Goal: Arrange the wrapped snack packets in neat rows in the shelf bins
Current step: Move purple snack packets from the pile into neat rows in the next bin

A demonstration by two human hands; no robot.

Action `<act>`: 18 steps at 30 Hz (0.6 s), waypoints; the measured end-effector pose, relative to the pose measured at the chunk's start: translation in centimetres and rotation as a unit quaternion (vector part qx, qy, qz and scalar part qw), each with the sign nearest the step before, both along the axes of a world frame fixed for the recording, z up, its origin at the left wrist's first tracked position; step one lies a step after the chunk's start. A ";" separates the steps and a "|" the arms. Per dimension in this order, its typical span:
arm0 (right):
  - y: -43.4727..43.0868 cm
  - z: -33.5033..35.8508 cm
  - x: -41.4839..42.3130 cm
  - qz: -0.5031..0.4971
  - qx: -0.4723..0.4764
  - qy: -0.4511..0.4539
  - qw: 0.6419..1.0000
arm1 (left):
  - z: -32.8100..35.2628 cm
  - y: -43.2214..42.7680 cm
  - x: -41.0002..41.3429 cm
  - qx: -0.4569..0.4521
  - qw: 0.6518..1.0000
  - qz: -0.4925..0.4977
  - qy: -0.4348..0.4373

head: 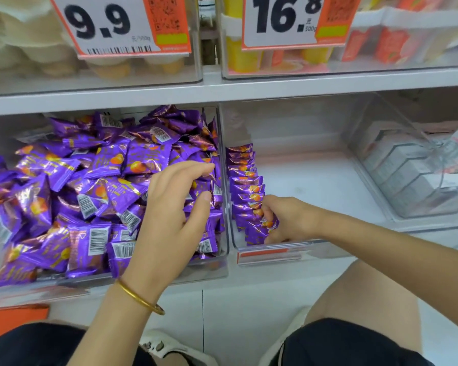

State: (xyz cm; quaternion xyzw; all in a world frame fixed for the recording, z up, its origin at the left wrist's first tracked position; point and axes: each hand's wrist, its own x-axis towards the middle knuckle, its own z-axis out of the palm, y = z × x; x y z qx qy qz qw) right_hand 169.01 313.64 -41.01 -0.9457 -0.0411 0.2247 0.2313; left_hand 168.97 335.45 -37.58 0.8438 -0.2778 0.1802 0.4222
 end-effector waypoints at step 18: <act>2.4 1.6 -0.7 -0.043 -0.015 0.023 0.999 | 1.4 3.1 -1.1 0.108 0.994 0.019 -0.020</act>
